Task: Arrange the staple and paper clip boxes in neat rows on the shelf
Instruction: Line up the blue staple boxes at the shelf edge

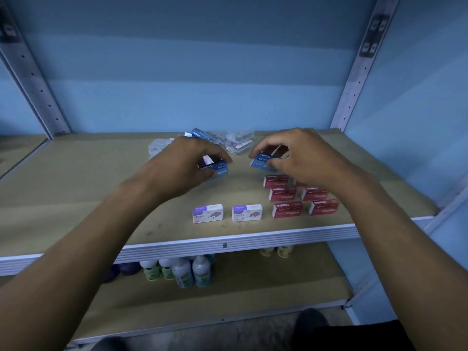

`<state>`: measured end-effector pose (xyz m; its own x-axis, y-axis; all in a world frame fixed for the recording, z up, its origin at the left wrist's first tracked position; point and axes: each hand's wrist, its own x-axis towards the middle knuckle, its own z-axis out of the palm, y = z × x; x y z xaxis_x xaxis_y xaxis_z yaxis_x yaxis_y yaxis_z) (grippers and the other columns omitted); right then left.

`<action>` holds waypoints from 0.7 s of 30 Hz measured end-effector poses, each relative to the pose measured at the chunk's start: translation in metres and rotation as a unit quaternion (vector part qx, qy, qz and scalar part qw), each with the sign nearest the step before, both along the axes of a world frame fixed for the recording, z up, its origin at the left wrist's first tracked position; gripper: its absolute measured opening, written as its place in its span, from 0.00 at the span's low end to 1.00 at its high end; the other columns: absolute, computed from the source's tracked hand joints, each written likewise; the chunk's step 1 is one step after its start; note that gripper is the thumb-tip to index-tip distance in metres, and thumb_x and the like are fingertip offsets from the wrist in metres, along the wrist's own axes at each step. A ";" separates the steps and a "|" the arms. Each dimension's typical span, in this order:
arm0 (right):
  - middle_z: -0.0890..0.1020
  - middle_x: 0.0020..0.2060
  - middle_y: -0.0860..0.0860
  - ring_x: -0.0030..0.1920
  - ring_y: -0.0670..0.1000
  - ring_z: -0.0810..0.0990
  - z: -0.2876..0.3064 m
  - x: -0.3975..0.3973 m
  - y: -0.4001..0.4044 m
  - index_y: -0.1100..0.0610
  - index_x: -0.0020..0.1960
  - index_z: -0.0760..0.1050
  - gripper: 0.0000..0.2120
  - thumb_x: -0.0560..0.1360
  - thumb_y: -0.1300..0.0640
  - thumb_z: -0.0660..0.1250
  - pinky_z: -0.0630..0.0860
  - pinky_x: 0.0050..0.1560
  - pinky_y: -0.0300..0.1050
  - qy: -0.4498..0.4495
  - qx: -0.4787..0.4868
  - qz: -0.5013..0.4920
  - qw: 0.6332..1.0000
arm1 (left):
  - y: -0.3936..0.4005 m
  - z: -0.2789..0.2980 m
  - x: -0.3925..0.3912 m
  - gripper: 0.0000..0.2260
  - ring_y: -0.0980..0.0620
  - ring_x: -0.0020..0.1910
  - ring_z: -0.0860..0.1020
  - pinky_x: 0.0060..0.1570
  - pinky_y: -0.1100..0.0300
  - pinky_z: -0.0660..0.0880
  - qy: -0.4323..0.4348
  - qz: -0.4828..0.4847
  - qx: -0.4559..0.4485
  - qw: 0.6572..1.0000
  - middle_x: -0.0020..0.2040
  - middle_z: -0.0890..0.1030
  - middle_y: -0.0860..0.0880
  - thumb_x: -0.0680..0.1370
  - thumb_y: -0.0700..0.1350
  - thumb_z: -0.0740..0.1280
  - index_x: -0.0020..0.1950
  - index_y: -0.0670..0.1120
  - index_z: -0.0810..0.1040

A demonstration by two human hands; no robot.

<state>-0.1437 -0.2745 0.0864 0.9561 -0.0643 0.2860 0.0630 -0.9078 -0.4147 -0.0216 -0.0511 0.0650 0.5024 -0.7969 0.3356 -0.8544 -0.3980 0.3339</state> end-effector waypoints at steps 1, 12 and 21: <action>0.84 0.47 0.39 0.45 0.38 0.81 0.004 -0.010 -0.008 0.40 0.51 0.84 0.18 0.73 0.64 0.72 0.73 0.42 0.26 -0.004 0.000 -0.013 1.000 | -0.007 0.003 -0.005 0.14 0.61 0.41 0.79 0.42 0.74 0.72 0.001 -0.006 -0.005 1.000 0.51 0.83 0.57 0.74 0.41 0.73 0.57 0.56 0.83; 0.85 0.45 0.43 0.43 0.44 0.83 -0.011 -0.109 -0.113 0.39 0.53 0.83 0.20 0.71 0.63 0.75 0.79 0.49 0.36 0.022 0.015 -0.148 0.989 | -0.140 0.015 -0.066 0.17 0.59 0.42 0.80 0.47 0.62 0.78 0.028 -0.097 -0.006 0.995 0.52 0.84 0.56 0.72 0.40 0.74 0.58 0.55 0.82; 0.85 0.41 0.41 0.43 0.39 0.83 -0.021 -0.140 -0.152 0.50 0.51 0.86 0.15 0.70 0.66 0.74 0.73 0.44 0.23 0.033 0.034 -0.185 0.982 | -0.215 -0.002 -0.107 0.19 0.67 0.36 0.72 0.48 0.62 0.74 0.011 -0.134 0.018 0.991 0.49 0.84 0.56 0.71 0.41 0.74 0.61 0.51 0.80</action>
<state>-0.2838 -0.4261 0.0650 0.8799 -0.4280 0.2065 -0.2954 -0.8330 -0.4677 -0.1286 -0.2657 0.0627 0.2777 -0.9139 0.2960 -0.9239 -0.1696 0.3430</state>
